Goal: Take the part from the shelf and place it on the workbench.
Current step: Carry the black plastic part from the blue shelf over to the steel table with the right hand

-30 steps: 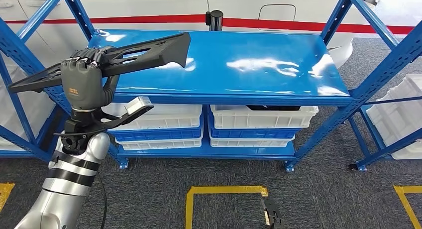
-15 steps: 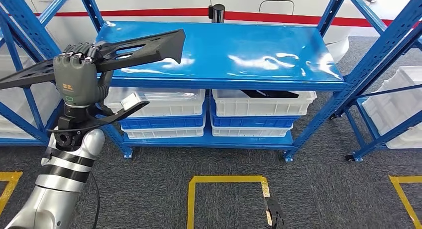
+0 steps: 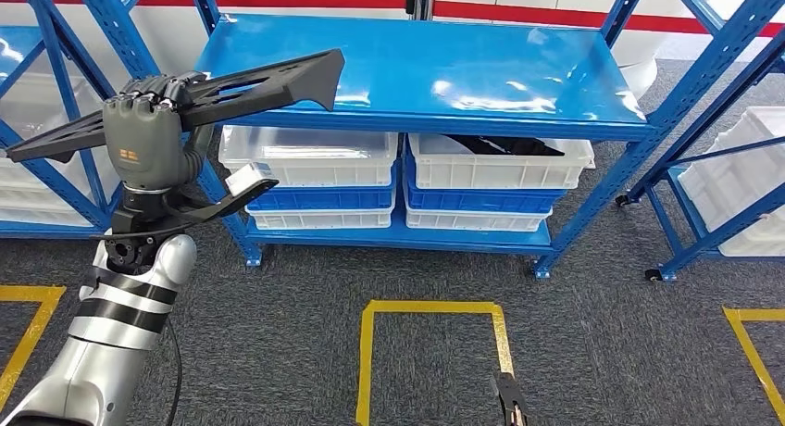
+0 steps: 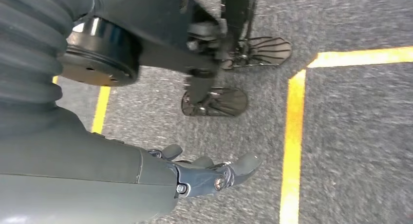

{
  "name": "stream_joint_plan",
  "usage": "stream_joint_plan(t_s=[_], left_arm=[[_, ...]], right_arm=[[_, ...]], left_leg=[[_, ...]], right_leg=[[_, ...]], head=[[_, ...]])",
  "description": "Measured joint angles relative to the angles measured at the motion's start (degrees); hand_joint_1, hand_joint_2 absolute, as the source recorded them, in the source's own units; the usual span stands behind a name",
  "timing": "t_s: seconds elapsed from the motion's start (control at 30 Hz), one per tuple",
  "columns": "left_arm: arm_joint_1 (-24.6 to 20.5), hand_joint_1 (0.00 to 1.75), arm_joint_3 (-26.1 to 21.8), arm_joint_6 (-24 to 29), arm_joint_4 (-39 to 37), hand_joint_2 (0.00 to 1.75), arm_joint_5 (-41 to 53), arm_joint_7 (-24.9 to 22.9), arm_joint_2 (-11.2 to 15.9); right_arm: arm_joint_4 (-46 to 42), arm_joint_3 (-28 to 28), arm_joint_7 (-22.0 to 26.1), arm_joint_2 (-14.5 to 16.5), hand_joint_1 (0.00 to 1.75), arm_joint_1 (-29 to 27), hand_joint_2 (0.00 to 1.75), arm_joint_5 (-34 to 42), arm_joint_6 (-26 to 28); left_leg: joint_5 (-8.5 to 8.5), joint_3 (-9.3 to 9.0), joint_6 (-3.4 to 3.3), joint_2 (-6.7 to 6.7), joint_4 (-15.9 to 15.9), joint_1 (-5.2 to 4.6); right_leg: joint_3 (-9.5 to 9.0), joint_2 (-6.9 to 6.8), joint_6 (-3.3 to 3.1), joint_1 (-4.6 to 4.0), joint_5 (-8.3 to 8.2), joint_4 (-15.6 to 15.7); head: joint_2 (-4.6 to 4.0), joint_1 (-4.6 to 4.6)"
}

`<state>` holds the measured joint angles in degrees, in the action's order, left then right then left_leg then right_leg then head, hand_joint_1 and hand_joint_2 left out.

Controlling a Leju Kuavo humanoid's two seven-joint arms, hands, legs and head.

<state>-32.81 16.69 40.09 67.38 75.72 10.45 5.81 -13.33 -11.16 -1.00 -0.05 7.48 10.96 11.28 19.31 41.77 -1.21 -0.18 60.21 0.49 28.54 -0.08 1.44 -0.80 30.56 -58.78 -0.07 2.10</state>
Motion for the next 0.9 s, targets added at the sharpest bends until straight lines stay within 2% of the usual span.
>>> stream_joint_plan(t_s=[0.03, 0.07, 0.1, 0.13, 0.17, 0.23, 0.27, 0.3, 0.33, 0.37, 0.4, 0.43, 0.47, 0.5, 0.53, 0.57, 0.6, 0.63, 0.67, 0.7, 0.73, 0.77, 0.8, 0.83, 0.87, 0.9], left_arm=[[-0.2, 1.75, 0.0, 0.0, 0.0, 1.75, -0.1, -0.1, 0.2], [-0.4, 1.75, 0.0, 0.0, -0.1, 1.75, -0.2, -0.1, 0.6], [-0.6, 1.75, 0.1, 0.0, -0.1, 1.75, -0.3, -0.1, 1.0], [-0.8, 1.75, 0.1, 0.0, -0.2, 1.75, -0.5, -0.2, 1.4], [-1.1, 1.75, 0.2, 0.0, -0.3, 1.75, -0.7, -0.2, 1.9], [-1.5, 1.75, 0.4, 0.0, -0.5, 1.75, -0.9, -0.3, 2.5], [-1.5, 1.75, 0.5, 0.0, -0.6, 1.75, -1.0, -0.4, 2.8], [-1.5, 1.75, 0.6, 0.0, -0.7, 1.75, -1.1, -0.5, 3.0], [-1.4, 1.75, 0.6, 0.0, -0.7, 1.75, -1.1, -0.5, 3.2], [-1.4, 1.75, 0.6, 0.0, -0.7, 1.75, -1.2, -0.6, 3.3], [-1.4, 1.75, 0.6, 0.0, -0.6, 1.75, -1.2, -0.6, 3.4], [-1.4, 1.75, 0.6, 0.0, -0.6, 1.75, -1.2, -0.7, 3.5], [-1.3, 1.75, 0.5, 0.0, -0.5, 1.75, -1.3, -0.7, 3.7], [-1.3, 1.75, 0.4, 0.0, -0.5, 1.75, -1.3, -0.7, 3.9], [-1.2, 1.75, 0.4, 0.0, -0.5, 1.75, -1.2, -0.8, 4.1], [-1.0, 1.75, 0.3, 0.0, -0.5, 1.75, -1.1, -0.9, 4.3], [-1.0, 1.75, 0.3, 0.0, -0.5, 1.75, -0.9, -1.0, 4.5], [-1.0, 1.75, 0.4, 0.0, -0.5, 1.75, -0.7, -1.2, 4.7], [-1.0, 1.75, 0.4, 0.0, -0.5, 1.75, -0.6, -1.4, 4.9], [-1.0, 1.75, 0.4, 0.0, -0.5, 1.75, -0.6, -1.7, 5.1], [-1.0, 1.75, 0.5, 0.0, -0.5, 1.75, -0.6, -1.9, 5.4], [-1.0, 1.75, 0.5, 0.0, -0.5, 1.75, -0.6, -2.1, 5.5], [-1.0, 1.75, 0.6, 0.0, -0.5, 1.75, -0.6, -2.3, 5.7], [-1.0, 1.75, 0.7, 0.0, -0.5, 1.75, -0.6, -2.5, 5.8], [-1.0, 1.75, 0.8, 0.0, -0.5, 1.75, -0.6, -2.6, 5.9], [-1.0, 1.75, 0.9, 0.0, -0.5, 1.75, -0.6, -2.7, 6.1]], right_arm=[[0.0, 0.2, 0.3, 0.0, 0.0, -0.1, 1.75, 0.3, 0.0], [0.0, 0.5, 0.6, 0.1, 0.0, -0.2, 1.75, 0.6, 0.0], [0.0, 0.7, 0.9, 0.1, 0.0, -0.4, 1.75, 0.9, 0.0], [0.0, 1.0, 1.1, 0.1, 0.0, -0.5, 1.75, 1.2, 0.0], [0.0, 1.4, 1.3, 0.2, 0.0, -0.5, 1.75, 1.4, 0.0], [0.0, 1.8, 1.7, 0.3, 0.0, -0.6, 1.75, 1.6, -0.1], [0.0, 2.0, 1.8, 0.4, 0.0, -0.6, 1.75, 1.7, -0.2], [0.0, 2.2, 1.9, 0.5, 0.0, -0.6, 1.75, 1.7, -0.3], [0.0, 2.3, 1.9, 0.6, 0.0, -0.7, 1.75, 1.7, -0.3], [0.0, 2.5, 2.0, 0.7, 0.0, -0.7, 1.75, 1.6, -0.3], [0.0, 2.6, 2.2, 0.8, 0.0, -0.8, 1.75, 1.6, -0.3], [0.0, 2.7, 2.3, 0.8, 0.0, -0.8, 1.75, 1.5, -0.3], [0.0, 2.7, 2.5, 0.9, 0.0, -0.8, 1.75, 1.5, -0.3], [0.0, 2.8, 2.7, 1.0, 0.0, -1.0, 1.75, 1.4, -0.3], [0.0, 2.8, 2.9, 1.0, 0.0, -1.1, 1.75, 1.4, -0.4], [0.0, 2.8, 3.1, 1.1, 0.0, -1.4, 1.75, 1.4, -0.4], [0.0, 2.9, 3.3, 1.2, 0.0, -1.7, 1.75, 1.4, -0.5], [0.0, 2.9, 3.5, 1.2, 0.0, -2.1, 1.75, 1.5, -0.6], [0.0, 3.0, 3.7, 1.3, 0.0, -2.3, 1.75, 1.6, -0.7], [0.0, 3.1, 3.8, 1.4, 0.0, -2.5, 1.75, 1.6, -0.8], [0.0, 3.2, 4.0, 1.5, 0.0, -2.6, 1.75, 1.7, -0.9], [0.0, 3.2, 4.1, 1.5, 0.0, -2.6, 1.75, 1.7, -1.0], [0.0, 3.3, 4.2, 1.5, 0.0, -2.7, 1.75, 1.8, -1.1], [0.0, 3.4, 4.3, 1.5, 0.0, -2.7, 1.75, 1.8, -1.2], [0.0, 3.5, 4.4, 1.5, 0.0, -2.7, 1.75, 1.8, -1.2], [-0.1, 3.6, 4.4, 1.5, 0.0, -2.7, 1.75, 1.8, -1.2]], left_leg=[[-0.76, 0.04, 0.38, 0.07, -0.4, 0.04], [-1.29, 0.14, 0.74, 0.1, -0.8, 0.14], [-0.87, 0.46, 1.08, 0.08, -0.8, 0.2], [0.7, 0.96, 1.37, 0.04, 0.1, 0.23], [3.4, 1.64, 1.62, 0.02, 2.2, 0.27], [9.22, 3.0, 2.18, 0.0, 9.4, 0.42], [10.51, 3.3, 2.49, 0.0, 13.0, 0.56], [10.42, 3.01, 2.78, 0.01, 15.3, 0.74], [9.31, 1.84, 3.04, 0.01, 15.7, 0.98], [7.95, -0.39, 3.31, 0.02, 14.0, 1.26], [7.65, -3.25, 3.68, 0.03, 10.7, 1.53], [8.1, -6.17, 3.88, -0.07, 6.9, 1.58], [8.94, -8.25, 3.87, -0.15, 3.8, 1.56], [9.84, -9.27, 3.64, -0.23, 1.9, 1.39], [9.84, -9.37, 3.02, -0.3, 1.2, 1.11], [9.35, -8.85, 2.24, -0.22, 1.1, 0.99], [8.7, -8.29, 1.4, -0.17, 1.0, 0.87], [7.97, -7.62, 0.55, -0.11, 0.8, 0.81], [7.17, -6.81, -0.17, -0.06, 0.6, 0.79], [6.39, -5.93, -0.61, -0.06, 0.6, 0.73], [5.62, -4.96, -0.83, -0.06, 0.6, 0.66], [4.84, -3.96, -0.87, -0.06, 0.6, 0.6], [4.07, -2.96, -0.82, -0.06, 0.6, 0.55], [3.31, -1.99, -0.72, -0.06, 0.6, 0.53], [2.57, -1.09, -0.58, -0.06, 0.6, 0.54], [1.82, -0.3, -0.39, -0.06, 0.6, 0.54]], right_leg=[[-0.03, 0.0, -0.32, -0.15, -0.13, 0.9], [0.51, -0.03, -0.65, 0.13, -0.88, 1.0], [0.8, -0.09, -1.07, 0.4, -1.64, 1.3], [1.28, -0.19, -1.59, 0.71, -2.57, 1.5], [1.84, -0.29, -1.95, 1.02, -3.5, 1.7], [3.48, -0.39, -2.3, 1.0, -5.03, 1.7], [4.37, -0.41, -2.2, 1.03, -5.74, 1.6], [5.27, -0.43, -2.06, 1.08, -6.41, 1.5], [6.16, -0.45, -1.83, 1.19, -7.01, 1.4], [7.01, -0.47, -1.52, 1.33, -7.51, 1.1], [7.8, -0.48, -1.15, 1.42, -7.92, 0.7], [8.58, -0.48, -0.73, 1.44, -8.26, 0.2], [9.15, -0.46, -0.29, 1.33, -8.61, -0.2], [9.59, -0.43, 0.11, 1.25, -9.03, -0.4], [9.91, -0.41, 0.54, 1.22, -9.55, -0.3], [10.17, -0.39, 0.96, 1.23, -10.04, -0.2], [10.67, -0.35, 1.21, 1.36, -9.87, -0.4], [11.39, -0.3, 1.26, 1.43, -8.76, -1.3], [12.35, -0.24, 1.08, 1.5, -6.68, -3.3], [13.46, -0.18, 0.8, 1.57, -3.95, -6.5], [14.48, -0.14, 0.66, 1.59, -1.42, -10.4], [15.11, -0.13, 0.77, 1.6, 0.26, -14.1], [15.05, -0.12, 1.13, 1.6, 0.8, -16.6], [14.09, -0.11, 1.61, 1.59, 0.36, -17.3], [12.12, -0.1, 2.01, 1.57, -0.64, -16.0], [9.13, -0.1, 2.12, 1.52, -1.41, -12.9]], head=[[0.0, -0.06], [0.0, -0.1], [0.0, -0.16], [0.0, -0.13], [0.0, -0.08], [0.0, 0.02], [0.0, 0.05], [0.0, 0.07], [0.0, 0.09], [0.0, 0.11], [0.0, 0.11], [0.0, 0.19], [0.0, 0.16], [0.0, 0.15], [0.0, 0.11], [0.0, 0.05], [0.0, 0.04], [0.0, -0.04], [0.0, -0.12], [0.0, -0.24], [0.0, -0.32], [0.0, -0.34], [0.0, -0.34], [0.0, -0.35], [0.0, -0.35], [0.0, -0.36]])
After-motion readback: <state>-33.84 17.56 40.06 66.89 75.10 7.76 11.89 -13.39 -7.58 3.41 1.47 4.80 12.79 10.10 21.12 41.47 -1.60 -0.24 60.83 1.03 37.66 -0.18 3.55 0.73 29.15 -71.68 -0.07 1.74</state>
